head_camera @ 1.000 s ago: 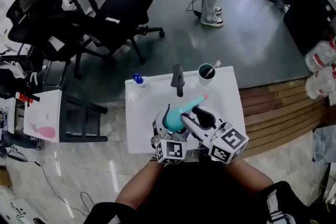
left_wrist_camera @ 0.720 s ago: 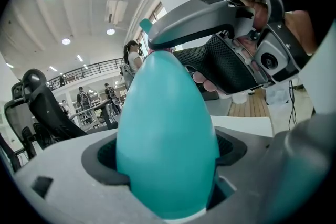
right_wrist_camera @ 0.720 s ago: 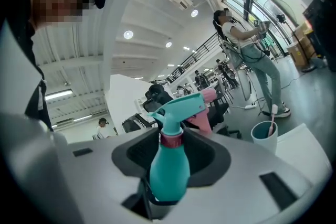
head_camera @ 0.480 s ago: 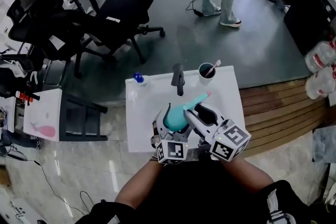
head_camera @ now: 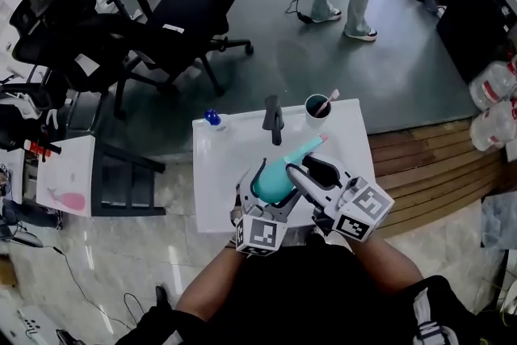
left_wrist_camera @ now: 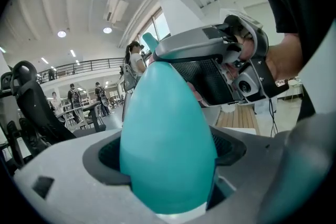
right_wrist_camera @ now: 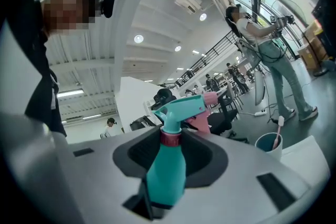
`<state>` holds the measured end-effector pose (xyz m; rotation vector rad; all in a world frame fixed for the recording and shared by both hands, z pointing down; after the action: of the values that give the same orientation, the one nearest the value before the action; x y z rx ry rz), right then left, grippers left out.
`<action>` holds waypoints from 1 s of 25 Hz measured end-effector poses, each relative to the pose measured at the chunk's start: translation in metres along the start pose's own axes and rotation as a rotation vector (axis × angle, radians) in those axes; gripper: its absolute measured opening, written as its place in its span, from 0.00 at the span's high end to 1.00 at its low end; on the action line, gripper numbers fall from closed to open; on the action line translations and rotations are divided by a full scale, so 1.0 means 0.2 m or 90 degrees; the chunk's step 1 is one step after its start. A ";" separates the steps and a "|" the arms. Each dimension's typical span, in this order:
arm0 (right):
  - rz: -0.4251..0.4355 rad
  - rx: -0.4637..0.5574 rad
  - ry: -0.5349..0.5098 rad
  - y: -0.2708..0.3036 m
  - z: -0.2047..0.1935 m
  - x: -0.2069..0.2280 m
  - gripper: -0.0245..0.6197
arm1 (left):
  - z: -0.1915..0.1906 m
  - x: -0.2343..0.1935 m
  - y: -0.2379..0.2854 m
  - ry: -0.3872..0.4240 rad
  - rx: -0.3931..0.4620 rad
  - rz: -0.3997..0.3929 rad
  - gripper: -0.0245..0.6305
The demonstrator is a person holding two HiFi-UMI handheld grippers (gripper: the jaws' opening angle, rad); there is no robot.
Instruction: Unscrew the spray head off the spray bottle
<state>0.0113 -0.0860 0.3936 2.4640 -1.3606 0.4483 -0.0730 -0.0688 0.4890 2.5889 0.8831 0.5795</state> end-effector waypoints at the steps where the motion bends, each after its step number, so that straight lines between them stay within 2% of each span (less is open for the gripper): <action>1: 0.007 0.000 -0.004 -0.01 0.01 0.00 0.76 | 0.01 0.00 -0.01 0.001 0.004 -0.007 0.26; 7: 0.058 0.003 -0.031 -0.02 0.04 -0.03 0.76 | 0.03 0.00 -0.04 0.007 0.033 -0.049 0.26; 11: 0.103 0.011 -0.087 -0.03 0.06 -0.08 0.75 | 0.06 0.01 -0.07 -0.003 0.072 -0.101 0.26; 14: 0.156 0.013 -0.127 -0.05 0.08 -0.12 0.75 | 0.12 0.02 -0.10 0.006 0.110 -0.148 0.26; 17: 0.233 0.005 -0.170 -0.07 0.09 -0.14 0.75 | 0.13 0.05 -0.13 0.025 0.138 -0.199 0.26; 21: 0.326 -0.039 -0.177 -0.09 0.11 -0.19 0.75 | 0.20 0.07 -0.18 -0.016 0.197 -0.261 0.26; 23: 0.343 -0.043 -0.186 -0.09 0.12 -0.20 0.75 | 0.21 0.07 -0.19 -0.030 0.199 -0.274 0.26; 25: 0.331 -0.027 -0.196 -0.09 0.13 -0.20 0.74 | 0.21 0.06 -0.19 -0.046 0.190 -0.261 0.26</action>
<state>0.0085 -0.0561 0.3522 2.1868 -2.1236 0.1401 -0.0622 -0.0409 0.4401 2.5416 1.5208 0.2515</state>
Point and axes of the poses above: the fingertips, and each gripper's own axes: y forward along the fingers, x to its right, z out of its top, the point moved 5 cm from there along -y, backward along the fingers, and after that the axes turned 9 degrees about -x, right-handed, at the moved point
